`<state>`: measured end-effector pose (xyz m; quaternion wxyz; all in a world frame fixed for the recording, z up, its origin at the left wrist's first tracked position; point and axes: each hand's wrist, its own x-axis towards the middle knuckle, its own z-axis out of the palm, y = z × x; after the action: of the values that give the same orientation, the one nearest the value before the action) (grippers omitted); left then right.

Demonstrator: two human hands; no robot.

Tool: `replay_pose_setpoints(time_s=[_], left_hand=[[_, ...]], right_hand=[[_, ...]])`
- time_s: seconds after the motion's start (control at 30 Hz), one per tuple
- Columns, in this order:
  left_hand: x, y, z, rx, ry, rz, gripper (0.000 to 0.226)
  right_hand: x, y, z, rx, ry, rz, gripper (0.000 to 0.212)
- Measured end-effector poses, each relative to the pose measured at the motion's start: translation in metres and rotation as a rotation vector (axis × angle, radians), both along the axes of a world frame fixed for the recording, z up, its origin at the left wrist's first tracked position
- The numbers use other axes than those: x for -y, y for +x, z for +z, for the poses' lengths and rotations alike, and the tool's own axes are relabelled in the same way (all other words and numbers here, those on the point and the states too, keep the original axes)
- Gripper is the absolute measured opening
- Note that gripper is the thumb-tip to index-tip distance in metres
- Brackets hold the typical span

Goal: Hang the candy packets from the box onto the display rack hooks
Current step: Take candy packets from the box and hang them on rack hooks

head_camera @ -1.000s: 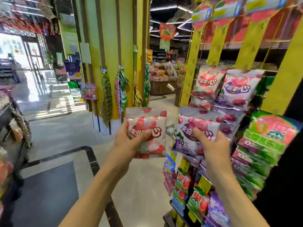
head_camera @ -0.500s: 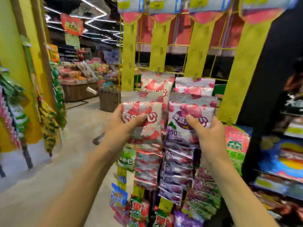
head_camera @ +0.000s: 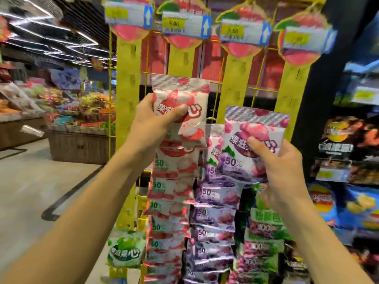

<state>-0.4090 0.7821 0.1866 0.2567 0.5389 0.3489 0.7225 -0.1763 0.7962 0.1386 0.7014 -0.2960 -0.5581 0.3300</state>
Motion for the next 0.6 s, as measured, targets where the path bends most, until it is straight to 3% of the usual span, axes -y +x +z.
replay_pose_setpoints(time_s=[0.17, 0.3, 0.6], left_hand=[[-0.002, 0.004, 0.023, 0.000, 0.000, 0.010, 0.027], [-0.006, 0.005, 0.028, -0.011, -0.050, 0.032, 0.008], [-0.009, 0.004, 0.030, -0.015, -0.198, 0.067, 0.030]], right_hand=[[-0.002, 0.006, 0.008, 0.041, -0.002, 0.035, 0.023], [-0.005, 0.004, 0.011, 0.044, 0.006, 0.068, 0.027], [-0.003, 0.006, 0.009, 0.031, -0.023, 0.113, 0.030]])
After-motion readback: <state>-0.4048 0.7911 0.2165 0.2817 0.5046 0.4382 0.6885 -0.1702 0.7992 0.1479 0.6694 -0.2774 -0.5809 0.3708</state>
